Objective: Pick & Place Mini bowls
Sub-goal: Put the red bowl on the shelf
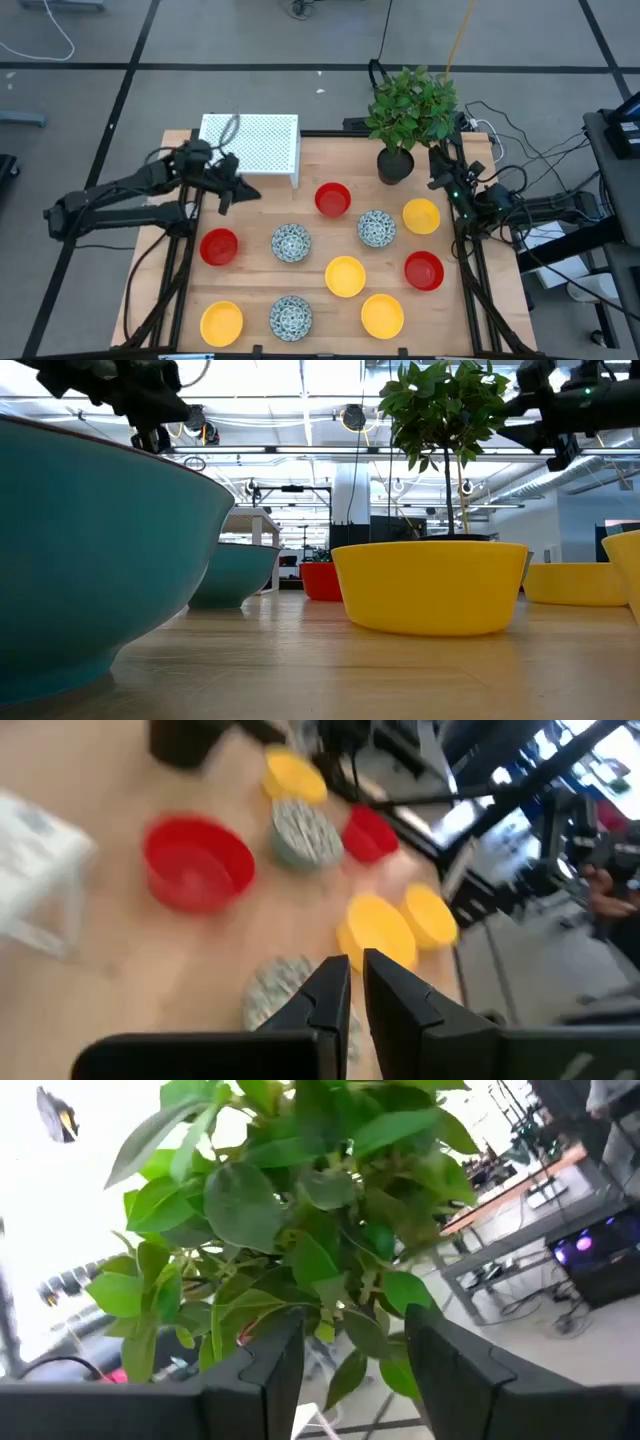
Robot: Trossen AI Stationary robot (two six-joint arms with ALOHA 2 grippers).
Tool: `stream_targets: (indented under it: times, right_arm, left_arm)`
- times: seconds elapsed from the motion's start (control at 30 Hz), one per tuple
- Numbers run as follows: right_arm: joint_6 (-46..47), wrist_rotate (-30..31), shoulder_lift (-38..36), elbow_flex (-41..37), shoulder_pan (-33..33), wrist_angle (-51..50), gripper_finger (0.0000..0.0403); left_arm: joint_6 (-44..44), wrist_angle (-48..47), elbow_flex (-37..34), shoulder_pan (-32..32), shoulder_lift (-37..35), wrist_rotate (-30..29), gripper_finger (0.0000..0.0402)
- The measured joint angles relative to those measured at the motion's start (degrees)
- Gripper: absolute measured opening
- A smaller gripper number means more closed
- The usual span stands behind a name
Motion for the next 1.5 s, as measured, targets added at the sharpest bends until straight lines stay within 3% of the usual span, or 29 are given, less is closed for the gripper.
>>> stream_targets:
  times: [0.43, 0.7, 0.8, 1.23, 1.4, 1.5]
  right_arm:
    - [-9.4, 0.0, 0.0, 10.1, 0.0, -14.4, 0.0160]
    - [-9.6, -2.0, 0.0, 18.2, 0.0, -29.5, 0.0160]
    - [-5.2, -5.8, 0.2, 20.8, 0.0, -37.4, 0.0160]
    - [8.7, -28.1, 7.6, 30.8, 0.0, -65.1, 0.0160]
    - [12.1, -35.7, 11.8, 33.1, 0.0, -72.3, 0.0160]
    - [12.9, -39.2, 13.9, 33.3, -0.1, -73.5, 0.0160]
  left_arm:
    - [-16.1, 0.9, 0.0, -8.6, 12.7, -3.7, 0.0117]
    - [-19.3, 26.1, 0.0, -10.6, 19.3, -4.8, 0.0124]
    - [-21.0, 29.5, 0.0, -12.6, 19.9, -4.9, 0.0117]
    - [-35.0, 18.0, 0.0, -27.5, 19.9, -7.6, 0.0111]
    - [-36.7, 6.1, 4.0, -33.3, 19.9, -7.9, 0.0111]
    - [-36.8, -2.9, 7.9, -36.1, 19.9, -11.3, 0.0111]
